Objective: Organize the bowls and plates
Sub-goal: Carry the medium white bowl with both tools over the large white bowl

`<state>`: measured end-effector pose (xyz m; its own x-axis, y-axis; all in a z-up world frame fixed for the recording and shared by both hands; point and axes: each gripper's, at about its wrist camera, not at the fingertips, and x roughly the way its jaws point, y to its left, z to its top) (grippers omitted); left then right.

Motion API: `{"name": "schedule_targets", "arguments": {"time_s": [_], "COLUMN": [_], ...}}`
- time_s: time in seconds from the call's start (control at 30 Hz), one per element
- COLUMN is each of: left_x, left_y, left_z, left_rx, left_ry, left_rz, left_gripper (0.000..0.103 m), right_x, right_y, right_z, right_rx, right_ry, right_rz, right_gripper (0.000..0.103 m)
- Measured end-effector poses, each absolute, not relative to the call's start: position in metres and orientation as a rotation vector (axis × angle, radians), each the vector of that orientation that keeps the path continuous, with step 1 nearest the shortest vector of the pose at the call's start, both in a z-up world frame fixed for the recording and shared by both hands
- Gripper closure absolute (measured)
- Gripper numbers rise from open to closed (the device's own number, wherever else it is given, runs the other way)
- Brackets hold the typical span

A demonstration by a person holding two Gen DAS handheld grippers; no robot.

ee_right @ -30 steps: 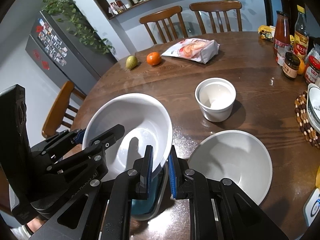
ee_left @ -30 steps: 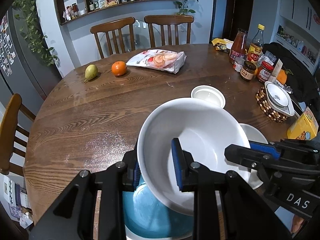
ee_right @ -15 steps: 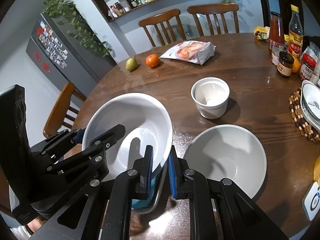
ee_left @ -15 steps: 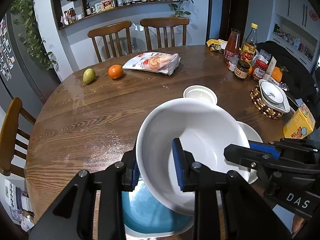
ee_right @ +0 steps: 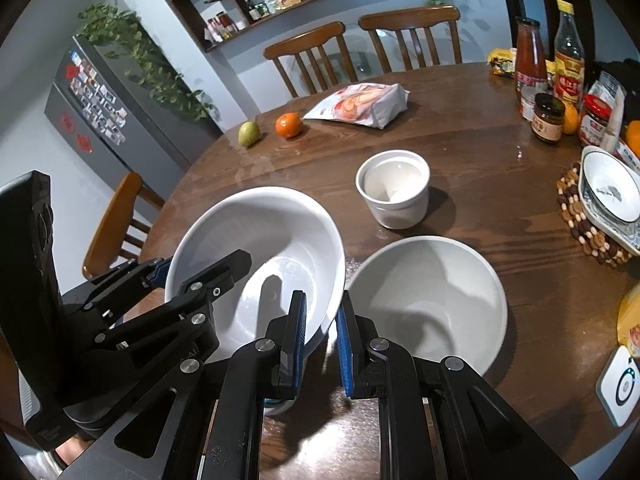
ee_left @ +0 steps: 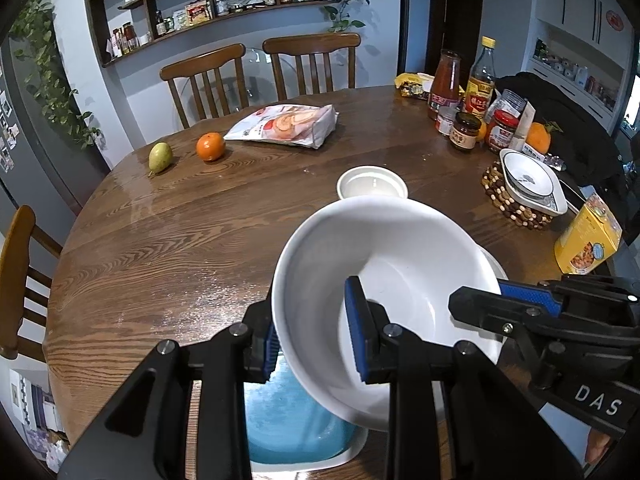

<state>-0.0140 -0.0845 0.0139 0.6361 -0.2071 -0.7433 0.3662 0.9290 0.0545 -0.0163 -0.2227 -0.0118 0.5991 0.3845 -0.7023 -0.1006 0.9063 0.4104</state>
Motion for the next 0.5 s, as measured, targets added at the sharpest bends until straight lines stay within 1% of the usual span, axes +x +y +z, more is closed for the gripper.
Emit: {"name": "schedule_targets", "arguments": {"time_s": [0.5], "left_x": [-0.019], "left_y": [-0.122], "left_z": [0.003], "left_rx": [0.232], "left_ry": [0.845], "left_rz": [-0.391], "left_gripper": [0.077], "right_x": [-0.028], "right_y": [-0.256], "right_z": [-0.021], "right_rx": [0.377], "right_ry": [0.902], "right_rz": [0.228], "right_gripper": [0.086]}}
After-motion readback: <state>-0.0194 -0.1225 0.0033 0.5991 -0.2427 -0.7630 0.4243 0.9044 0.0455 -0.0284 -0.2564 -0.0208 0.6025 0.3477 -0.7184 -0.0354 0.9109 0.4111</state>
